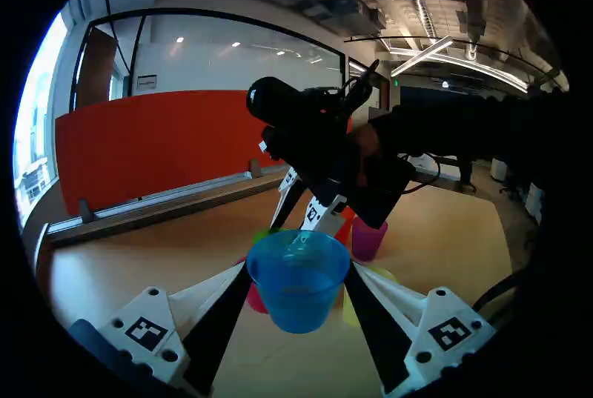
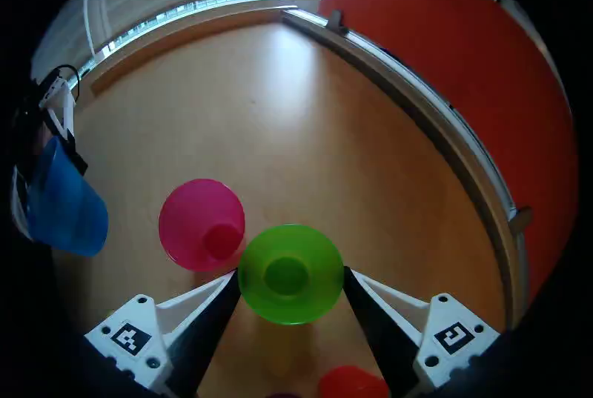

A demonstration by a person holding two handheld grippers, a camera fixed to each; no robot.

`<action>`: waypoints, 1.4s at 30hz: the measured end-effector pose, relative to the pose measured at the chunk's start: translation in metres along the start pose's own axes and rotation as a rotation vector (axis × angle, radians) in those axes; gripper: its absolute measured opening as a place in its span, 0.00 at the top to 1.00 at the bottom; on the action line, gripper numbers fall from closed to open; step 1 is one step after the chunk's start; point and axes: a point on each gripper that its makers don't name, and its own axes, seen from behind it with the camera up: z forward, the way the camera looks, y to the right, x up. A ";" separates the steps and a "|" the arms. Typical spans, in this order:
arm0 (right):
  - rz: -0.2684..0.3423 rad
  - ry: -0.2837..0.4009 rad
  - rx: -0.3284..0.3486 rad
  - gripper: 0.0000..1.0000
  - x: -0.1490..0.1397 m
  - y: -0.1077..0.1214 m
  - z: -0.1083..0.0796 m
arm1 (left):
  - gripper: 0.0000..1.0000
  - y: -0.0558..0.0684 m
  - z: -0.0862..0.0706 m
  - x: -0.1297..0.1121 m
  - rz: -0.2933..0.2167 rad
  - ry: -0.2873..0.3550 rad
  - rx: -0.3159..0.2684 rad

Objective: Pour water

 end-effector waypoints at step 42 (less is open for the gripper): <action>0.097 0.271 -0.027 0.06 0.008 -0.015 -0.081 | 0.14 0.010 -0.010 0.014 0.008 0.003 0.044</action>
